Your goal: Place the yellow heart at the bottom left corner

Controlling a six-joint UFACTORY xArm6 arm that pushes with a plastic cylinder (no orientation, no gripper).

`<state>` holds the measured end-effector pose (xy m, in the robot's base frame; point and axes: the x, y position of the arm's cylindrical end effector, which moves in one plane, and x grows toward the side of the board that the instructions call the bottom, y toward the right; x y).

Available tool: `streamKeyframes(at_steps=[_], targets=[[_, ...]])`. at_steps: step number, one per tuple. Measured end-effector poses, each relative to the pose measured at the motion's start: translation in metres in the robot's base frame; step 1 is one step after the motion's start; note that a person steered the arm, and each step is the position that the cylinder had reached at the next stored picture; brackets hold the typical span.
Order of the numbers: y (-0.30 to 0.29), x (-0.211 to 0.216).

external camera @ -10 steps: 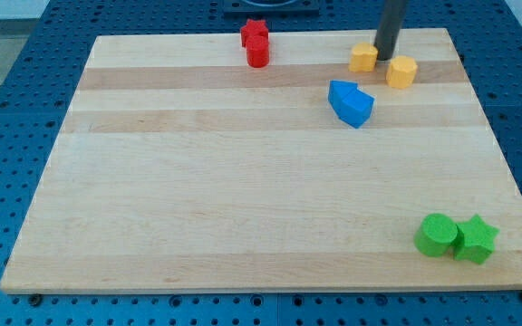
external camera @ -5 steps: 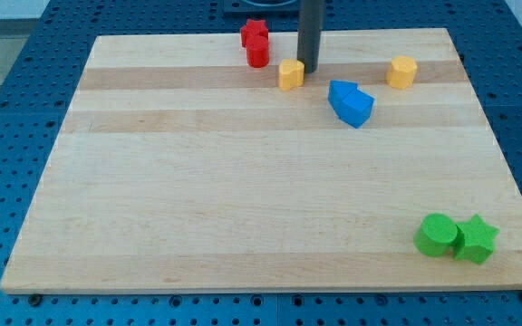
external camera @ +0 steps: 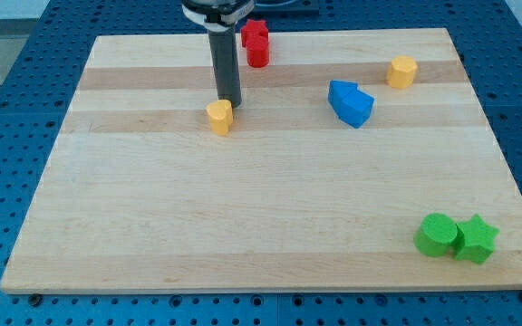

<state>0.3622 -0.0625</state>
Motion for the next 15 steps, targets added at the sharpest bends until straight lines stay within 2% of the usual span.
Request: streamKeyframes(at_steps=[2, 5, 7, 10, 13, 15], targets=[[-0.010, 0.058], [-0.071, 0.137], [-0.116, 0.143], [-0.142, 0.143], [-0.173, 0.185], [-0.176, 0.145]])
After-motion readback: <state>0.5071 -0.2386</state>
